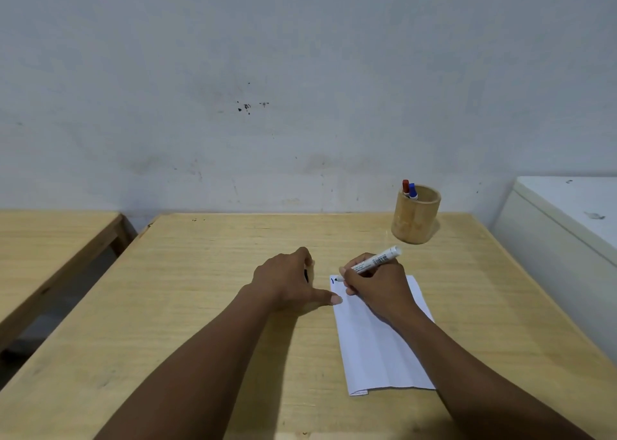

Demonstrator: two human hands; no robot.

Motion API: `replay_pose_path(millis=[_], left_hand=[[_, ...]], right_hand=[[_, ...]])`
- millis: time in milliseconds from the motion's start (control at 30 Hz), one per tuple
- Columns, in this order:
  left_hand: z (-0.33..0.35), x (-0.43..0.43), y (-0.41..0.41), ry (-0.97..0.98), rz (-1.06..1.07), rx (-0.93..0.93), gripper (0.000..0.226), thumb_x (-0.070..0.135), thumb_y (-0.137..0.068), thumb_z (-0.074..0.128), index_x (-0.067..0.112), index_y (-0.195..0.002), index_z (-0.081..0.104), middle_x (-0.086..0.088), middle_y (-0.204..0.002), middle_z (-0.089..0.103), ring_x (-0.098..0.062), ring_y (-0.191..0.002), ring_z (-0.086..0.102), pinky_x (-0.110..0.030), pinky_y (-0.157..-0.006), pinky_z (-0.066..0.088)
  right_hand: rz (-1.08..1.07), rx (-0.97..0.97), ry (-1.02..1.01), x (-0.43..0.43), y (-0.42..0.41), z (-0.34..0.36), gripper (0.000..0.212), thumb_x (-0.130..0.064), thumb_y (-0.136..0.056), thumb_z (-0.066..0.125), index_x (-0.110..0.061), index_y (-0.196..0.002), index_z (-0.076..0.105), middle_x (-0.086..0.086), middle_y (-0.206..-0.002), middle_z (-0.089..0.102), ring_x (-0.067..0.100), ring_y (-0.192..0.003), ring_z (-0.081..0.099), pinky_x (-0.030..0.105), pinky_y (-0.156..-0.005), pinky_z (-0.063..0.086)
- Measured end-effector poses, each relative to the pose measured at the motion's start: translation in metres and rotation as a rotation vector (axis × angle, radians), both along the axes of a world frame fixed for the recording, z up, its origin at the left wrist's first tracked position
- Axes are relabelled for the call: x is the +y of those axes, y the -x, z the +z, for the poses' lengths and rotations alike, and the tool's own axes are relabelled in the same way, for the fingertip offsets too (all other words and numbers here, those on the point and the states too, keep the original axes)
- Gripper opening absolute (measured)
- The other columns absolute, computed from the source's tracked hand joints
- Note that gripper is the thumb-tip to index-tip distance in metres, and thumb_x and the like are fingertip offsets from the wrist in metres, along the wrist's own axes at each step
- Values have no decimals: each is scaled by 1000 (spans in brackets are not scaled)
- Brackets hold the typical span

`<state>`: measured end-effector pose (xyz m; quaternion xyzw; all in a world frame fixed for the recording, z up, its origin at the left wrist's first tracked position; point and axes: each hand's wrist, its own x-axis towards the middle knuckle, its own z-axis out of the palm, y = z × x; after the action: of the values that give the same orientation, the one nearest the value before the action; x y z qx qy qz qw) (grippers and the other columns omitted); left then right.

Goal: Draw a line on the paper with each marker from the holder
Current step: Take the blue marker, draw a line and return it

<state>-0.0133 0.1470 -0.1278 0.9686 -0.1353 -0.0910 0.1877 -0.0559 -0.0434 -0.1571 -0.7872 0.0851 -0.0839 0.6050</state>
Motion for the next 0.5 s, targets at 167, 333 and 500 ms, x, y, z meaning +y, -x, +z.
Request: replay_pose_path(millis=[167,333,500], left_hand=[[2,0,-4,34,13,54,87,80,-49,78,29,-114,54,14,-93,68,-13,-92,64,-34,-79,53],[9,21,-19,295,-12,132,9,29,-79,80,21,-82,75,4,-91,79,-14,-86,70,-26,-77,52],[41,8,-21,970,123,232,18,24,-88,77,6,-92,76,-2,-80,72,-16,-70,65,-27,-68,48]], right_hand=[[0,23,-81,-2,0,4,10,-15,-82,76,-6,-80,75,14,-68,76,25,-64,72,37,-54,56],[-208,101,-582,-16,-5,29,11,-15,-88,70,-7,-80,69,9,-65,66,14,-47,56,23,-42,33],[-184,107,-813,-36,-9,64,10,-13,-88,69,-8,-81,65,7,-63,62,9,-41,55,18,-36,32]])
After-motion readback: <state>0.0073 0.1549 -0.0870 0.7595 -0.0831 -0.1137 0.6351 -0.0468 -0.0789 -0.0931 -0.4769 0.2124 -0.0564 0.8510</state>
